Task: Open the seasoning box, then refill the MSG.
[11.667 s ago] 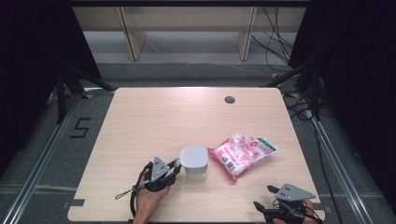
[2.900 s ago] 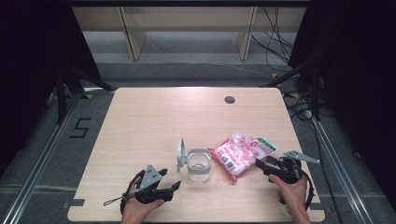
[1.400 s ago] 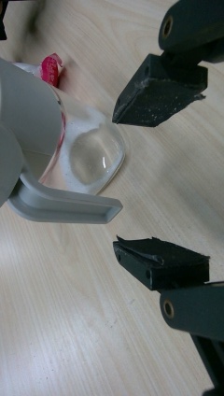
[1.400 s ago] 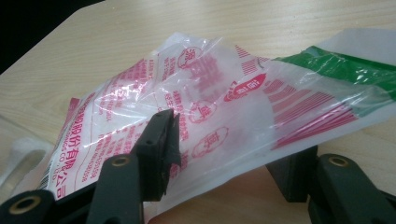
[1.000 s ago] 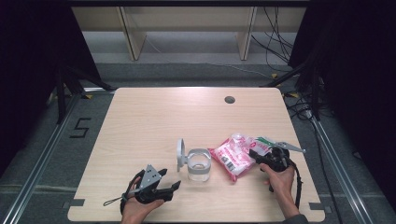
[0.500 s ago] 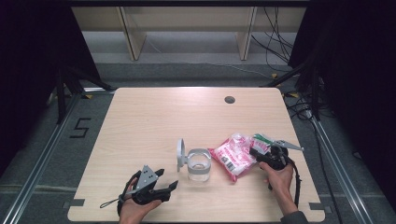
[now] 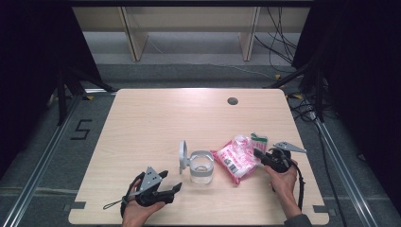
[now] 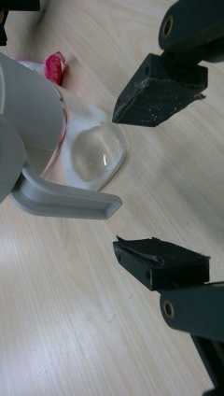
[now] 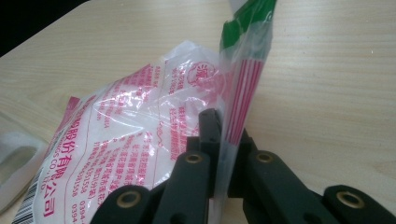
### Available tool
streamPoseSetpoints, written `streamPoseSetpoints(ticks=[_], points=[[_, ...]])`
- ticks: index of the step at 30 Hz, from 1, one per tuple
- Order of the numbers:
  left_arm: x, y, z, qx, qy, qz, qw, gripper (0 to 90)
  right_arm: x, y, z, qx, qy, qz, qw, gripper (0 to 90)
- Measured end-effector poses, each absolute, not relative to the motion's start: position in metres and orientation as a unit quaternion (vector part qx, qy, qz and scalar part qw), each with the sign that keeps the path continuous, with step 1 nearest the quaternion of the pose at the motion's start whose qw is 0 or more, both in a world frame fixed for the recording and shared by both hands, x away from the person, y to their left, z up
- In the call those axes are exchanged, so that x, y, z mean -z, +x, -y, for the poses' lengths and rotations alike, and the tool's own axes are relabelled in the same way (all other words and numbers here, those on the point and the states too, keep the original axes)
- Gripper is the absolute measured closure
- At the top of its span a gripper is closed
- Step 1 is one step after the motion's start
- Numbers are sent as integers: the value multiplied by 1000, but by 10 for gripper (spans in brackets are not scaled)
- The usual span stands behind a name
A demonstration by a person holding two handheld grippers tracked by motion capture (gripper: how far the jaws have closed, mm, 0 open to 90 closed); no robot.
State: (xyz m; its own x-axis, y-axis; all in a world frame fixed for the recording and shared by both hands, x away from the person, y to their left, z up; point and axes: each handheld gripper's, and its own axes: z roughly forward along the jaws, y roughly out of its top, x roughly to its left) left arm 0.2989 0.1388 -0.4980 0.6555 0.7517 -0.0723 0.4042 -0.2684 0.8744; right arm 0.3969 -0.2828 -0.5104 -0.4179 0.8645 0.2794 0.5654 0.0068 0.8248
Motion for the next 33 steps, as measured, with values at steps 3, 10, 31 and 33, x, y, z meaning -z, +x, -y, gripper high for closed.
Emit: streamPoseSetpoints(ticks=[3, 10, 31, 33], points=[[501, 299, -138, -177, 776, -373, 477, 321, 509, 396, 282, -477, 518, -694, 152, 900], [500, 299, -139, -177, 777, -372, 476, 320, 504, 394, 277, -489, 513, -688, 153, 900], [503, 301, -138, -176, 780, -374, 469, 321, 479, 385, 267, -532, 457, -694, 164, 900], [503, 300, -138, -176, 780, -375, 470, 321, 473, 381, 266, -533, 463, -690, 160, 900]])
